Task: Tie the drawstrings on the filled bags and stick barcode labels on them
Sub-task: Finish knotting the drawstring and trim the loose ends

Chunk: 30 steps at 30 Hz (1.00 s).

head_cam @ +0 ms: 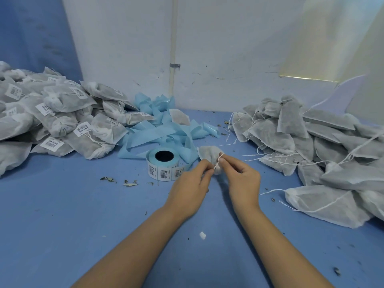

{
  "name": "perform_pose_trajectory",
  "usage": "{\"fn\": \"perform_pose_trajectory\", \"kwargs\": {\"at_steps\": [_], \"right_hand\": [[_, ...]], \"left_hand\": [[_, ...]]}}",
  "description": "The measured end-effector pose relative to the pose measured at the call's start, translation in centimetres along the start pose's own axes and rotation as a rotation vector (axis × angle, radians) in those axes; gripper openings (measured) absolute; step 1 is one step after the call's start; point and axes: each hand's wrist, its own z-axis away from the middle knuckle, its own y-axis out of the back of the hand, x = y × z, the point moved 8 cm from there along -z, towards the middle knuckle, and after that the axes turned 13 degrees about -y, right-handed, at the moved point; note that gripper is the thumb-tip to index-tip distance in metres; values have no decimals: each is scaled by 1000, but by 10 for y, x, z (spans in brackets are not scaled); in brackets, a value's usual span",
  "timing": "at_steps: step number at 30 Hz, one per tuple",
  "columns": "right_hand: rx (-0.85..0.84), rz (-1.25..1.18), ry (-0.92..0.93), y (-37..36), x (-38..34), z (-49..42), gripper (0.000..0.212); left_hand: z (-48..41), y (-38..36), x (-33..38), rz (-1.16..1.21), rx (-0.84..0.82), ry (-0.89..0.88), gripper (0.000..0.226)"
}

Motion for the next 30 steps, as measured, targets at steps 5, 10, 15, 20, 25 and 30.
{"fn": "perform_pose_trajectory", "kwargs": {"at_steps": [5,10,15,20,25,30], "right_hand": [[-63,-74,-66,-4,4,-3,14],[-179,58,9,-16,-2,3,17],[-155,399,229,-27,-11,14,19],[-59,520,290,-27,-14,19,7],[-82,232,68,-28,-2,17,14],[-146,36,-78,-31,5,15,14]], "left_hand": [[2,7,-9,181,130,102,15],[2,18,-14,280,269,147,14],[4,22,-16,113,276,156,12],[4,19,-3,34,249,57,11],[1,19,-8,463,323,130,15],[-2,19,-11,604,342,119,14]]}}
